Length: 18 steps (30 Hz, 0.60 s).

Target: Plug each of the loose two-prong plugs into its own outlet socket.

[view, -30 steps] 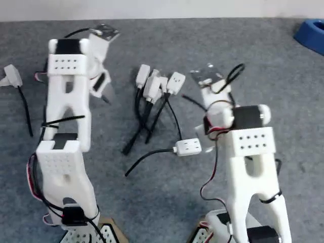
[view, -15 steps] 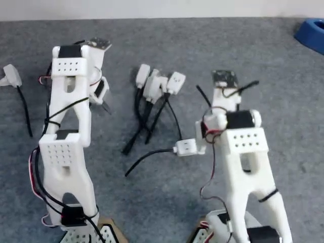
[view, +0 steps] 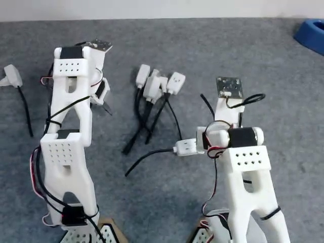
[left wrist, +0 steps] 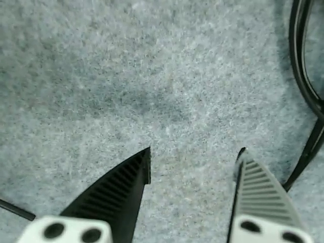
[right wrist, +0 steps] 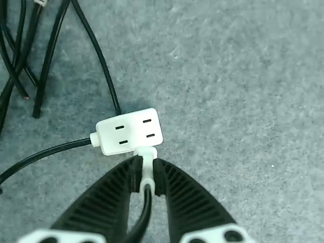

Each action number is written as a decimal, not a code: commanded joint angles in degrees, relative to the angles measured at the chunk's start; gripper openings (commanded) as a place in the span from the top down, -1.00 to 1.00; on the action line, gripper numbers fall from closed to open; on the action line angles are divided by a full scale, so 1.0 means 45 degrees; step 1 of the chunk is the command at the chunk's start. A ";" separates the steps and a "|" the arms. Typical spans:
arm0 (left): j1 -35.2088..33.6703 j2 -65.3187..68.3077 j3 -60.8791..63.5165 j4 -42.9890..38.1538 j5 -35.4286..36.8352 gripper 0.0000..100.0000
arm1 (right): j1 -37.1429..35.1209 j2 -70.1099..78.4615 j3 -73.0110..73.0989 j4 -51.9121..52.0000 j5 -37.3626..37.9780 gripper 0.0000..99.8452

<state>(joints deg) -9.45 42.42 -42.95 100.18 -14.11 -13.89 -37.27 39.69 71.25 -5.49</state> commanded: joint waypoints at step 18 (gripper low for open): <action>0.0088 -0.0147 0.0654 -0.0156 0.0039 0.45 | -0.0908 0.2901 -0.2120 -0.0869 0.0977 0.99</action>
<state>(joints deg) -9.45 42.42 -41.10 100.09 -14.11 -17.05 -23.82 29.23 70.73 -1.89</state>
